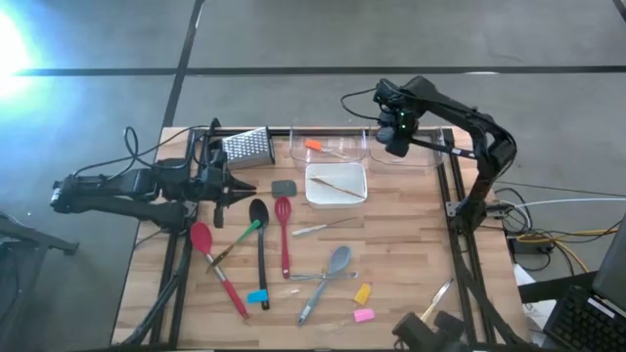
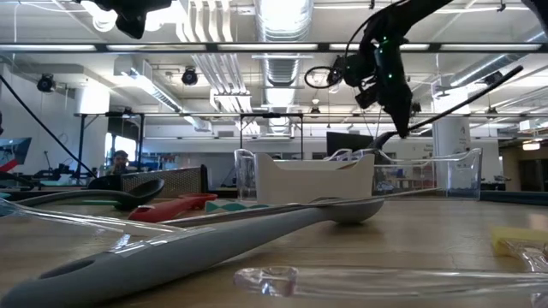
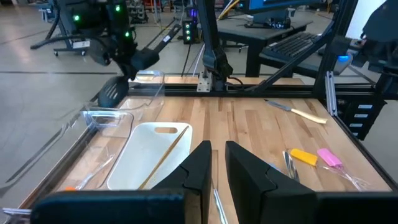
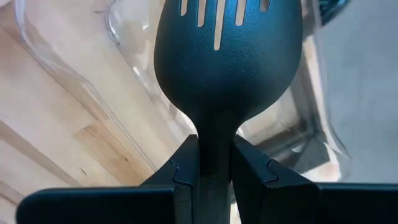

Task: Pick & Place Kitchen Items
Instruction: Put the black slotted spoon into the right transparent bin

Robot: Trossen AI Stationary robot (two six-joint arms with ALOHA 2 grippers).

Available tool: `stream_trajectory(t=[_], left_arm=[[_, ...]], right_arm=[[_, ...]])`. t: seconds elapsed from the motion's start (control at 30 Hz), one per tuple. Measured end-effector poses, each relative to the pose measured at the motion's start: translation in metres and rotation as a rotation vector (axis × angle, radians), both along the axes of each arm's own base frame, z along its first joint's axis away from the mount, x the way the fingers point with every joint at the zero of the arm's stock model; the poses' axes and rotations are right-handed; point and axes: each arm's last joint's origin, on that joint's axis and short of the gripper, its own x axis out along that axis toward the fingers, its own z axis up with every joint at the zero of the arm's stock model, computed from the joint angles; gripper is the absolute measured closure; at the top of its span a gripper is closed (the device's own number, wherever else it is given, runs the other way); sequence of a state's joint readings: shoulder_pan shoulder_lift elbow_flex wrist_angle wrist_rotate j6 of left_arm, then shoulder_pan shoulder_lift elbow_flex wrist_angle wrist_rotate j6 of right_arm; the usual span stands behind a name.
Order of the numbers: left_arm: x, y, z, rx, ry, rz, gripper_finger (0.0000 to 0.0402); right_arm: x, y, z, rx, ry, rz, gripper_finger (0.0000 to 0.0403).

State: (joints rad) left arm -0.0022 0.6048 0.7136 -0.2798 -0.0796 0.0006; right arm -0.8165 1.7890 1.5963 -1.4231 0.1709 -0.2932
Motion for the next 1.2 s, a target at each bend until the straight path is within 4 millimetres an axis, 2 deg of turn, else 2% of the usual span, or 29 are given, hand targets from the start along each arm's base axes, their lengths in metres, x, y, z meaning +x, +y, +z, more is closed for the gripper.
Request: stream_trajectory(t=[0.57,0.87,1.2], left_arm=[[0.000,0.000,0.000,0.000,-0.001,0.000,0.0348],[0.000,0.000,0.000,0.000,-0.001,0.000,0.0348],[0.000,0.000,0.000,0.000,-0.003,0.000,0.0348]], right_arm=[[0.019,-0.027,-0.062,0.139,0.025,0.022,0.0352],[0.013,-0.040,-0.086,0.184,0.043,-0.007,0.0352],[-0.005,-0.041,-0.106,0.222,0.020,-0.041,0.0352]])
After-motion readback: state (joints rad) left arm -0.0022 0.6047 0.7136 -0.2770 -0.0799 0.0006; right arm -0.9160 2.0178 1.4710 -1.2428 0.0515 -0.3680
